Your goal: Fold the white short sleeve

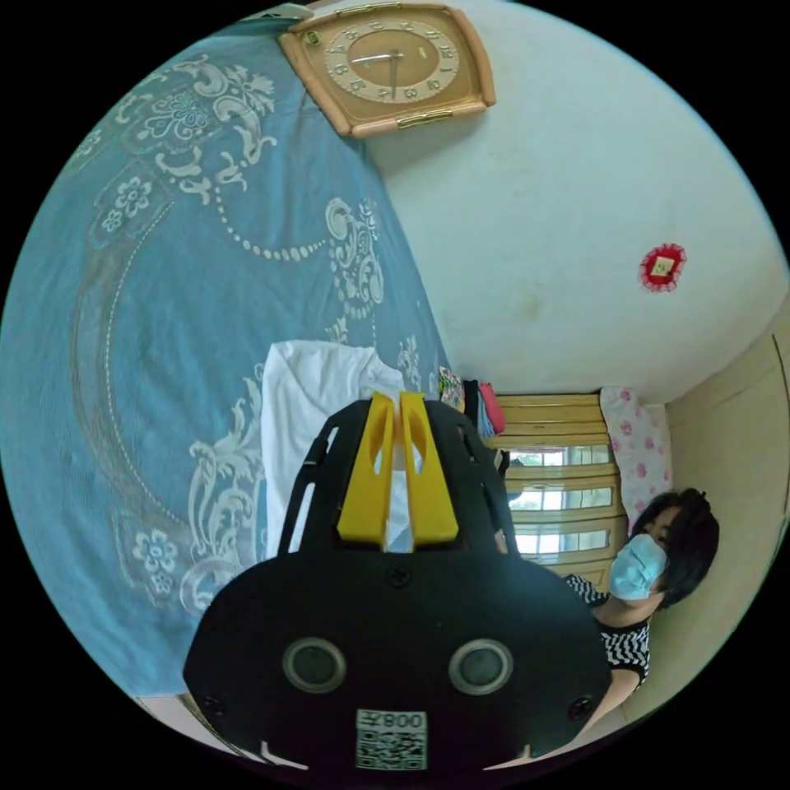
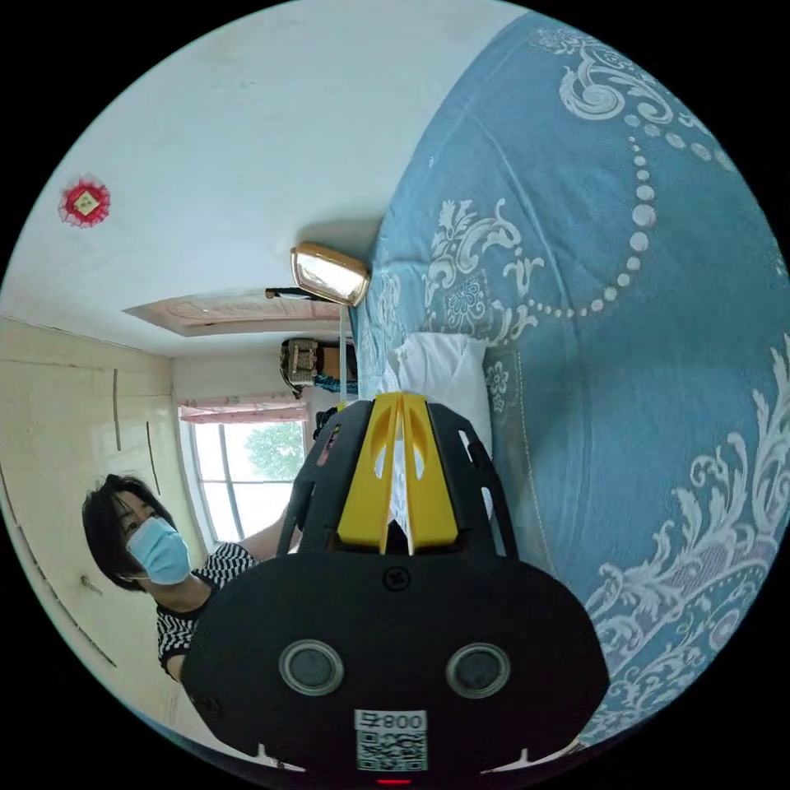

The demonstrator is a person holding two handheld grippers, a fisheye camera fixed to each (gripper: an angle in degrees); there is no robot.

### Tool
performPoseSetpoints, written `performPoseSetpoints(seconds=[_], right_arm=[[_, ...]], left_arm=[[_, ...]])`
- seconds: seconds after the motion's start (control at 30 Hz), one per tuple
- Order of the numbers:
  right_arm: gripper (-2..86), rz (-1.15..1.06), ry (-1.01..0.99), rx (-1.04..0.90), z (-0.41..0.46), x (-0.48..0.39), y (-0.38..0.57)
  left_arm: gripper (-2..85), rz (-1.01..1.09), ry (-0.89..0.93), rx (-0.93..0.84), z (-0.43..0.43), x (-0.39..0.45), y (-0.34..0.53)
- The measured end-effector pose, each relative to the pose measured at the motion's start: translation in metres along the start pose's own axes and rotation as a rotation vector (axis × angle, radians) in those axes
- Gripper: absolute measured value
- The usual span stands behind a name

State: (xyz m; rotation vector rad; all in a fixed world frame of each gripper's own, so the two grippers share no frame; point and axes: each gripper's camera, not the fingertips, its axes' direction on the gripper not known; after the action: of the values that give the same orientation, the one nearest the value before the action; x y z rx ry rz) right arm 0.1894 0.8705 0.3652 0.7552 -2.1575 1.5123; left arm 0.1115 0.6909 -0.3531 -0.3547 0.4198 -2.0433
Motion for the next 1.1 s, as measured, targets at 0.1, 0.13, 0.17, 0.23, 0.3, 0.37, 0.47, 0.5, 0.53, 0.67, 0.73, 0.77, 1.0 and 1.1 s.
performPoseSetpoints(seconds=[0.1, 0.13, 0.17, 0.23, 0.3, 0.37, 0.47, 0.5, 0.53, 0.67, 0.73, 0.77, 1.0, 1.1], right_arm=[[0.7, 0.035, -0.006, -0.004, 0.018, -0.005, -0.030], [0.8, 0.042, -0.006, -0.005, 0.022, -0.007, -0.035], [1.0, 0.055, -0.003, -0.005, 0.029, -0.010, -0.045], [1.2, 0.071, 0.003, 0.004, 0.038, -0.016, -0.057], [1.6, 0.073, 0.005, 0.052, 0.046, -0.028, -0.067], [2.0, 0.061, 0.001, 0.094, 0.050, -0.039, -0.070], [3.4, -0.038, 0.131, 0.085, 0.067, -0.079, -0.069], [4.1, -0.104, 0.204, 0.038, 0.082, -0.100, -0.068], [4.5, -0.138, 0.243, 0.015, 0.091, -0.112, -0.068], [5.5, -0.373, 0.428, -0.158, 0.166, -0.187, -0.072], [5.8, -0.451, 0.497, -0.235, 0.200, -0.212, -0.074], [5.9, -0.499, 0.570, -0.276, 0.221, -0.227, -0.075], [7.2, -0.745, 0.929, -0.529, 0.324, -0.284, -0.069], [7.5, -0.814, 1.025, -0.615, 0.358, -0.298, -0.065]], left_arm=[[2.9, -0.022, -0.032, -0.014, 0.033, -0.018, -0.035], [3.3, -0.034, -0.044, -0.014, 0.045, -0.025, -0.047], [3.5, -0.039, -0.050, -0.013, 0.051, -0.029, -0.053], [5.1, -0.064, -0.072, -0.001, 0.073, -0.043, -0.072], [6.3, -0.085, -0.069, 0.025, 0.086, -0.054, -0.083], [7.2, -0.090, -0.056, 0.073, 0.096, -0.062, -0.089], [7.9, -0.056, -0.058, 0.131, 0.113, -0.066, -0.090], [8.1, -0.010, -0.056, 0.134, 0.125, -0.061, -0.087], [8.3, 0.054, -0.046, 0.107, 0.141, -0.052, -0.083], [8.5, 0.238, -0.104, -0.081, 0.213, -0.025, -0.074], [8.8, 0.352, -0.178, -0.186, 0.263, -0.013, -0.070], [9.0, 0.376, -0.210, -0.204, 0.274, -0.010, -0.069], [11.2, 0.707, -0.608, -0.382, 0.378, 0.008, -0.061], [11.3, 0.804, -0.738, -0.470, 0.417, 0.004, -0.058]])
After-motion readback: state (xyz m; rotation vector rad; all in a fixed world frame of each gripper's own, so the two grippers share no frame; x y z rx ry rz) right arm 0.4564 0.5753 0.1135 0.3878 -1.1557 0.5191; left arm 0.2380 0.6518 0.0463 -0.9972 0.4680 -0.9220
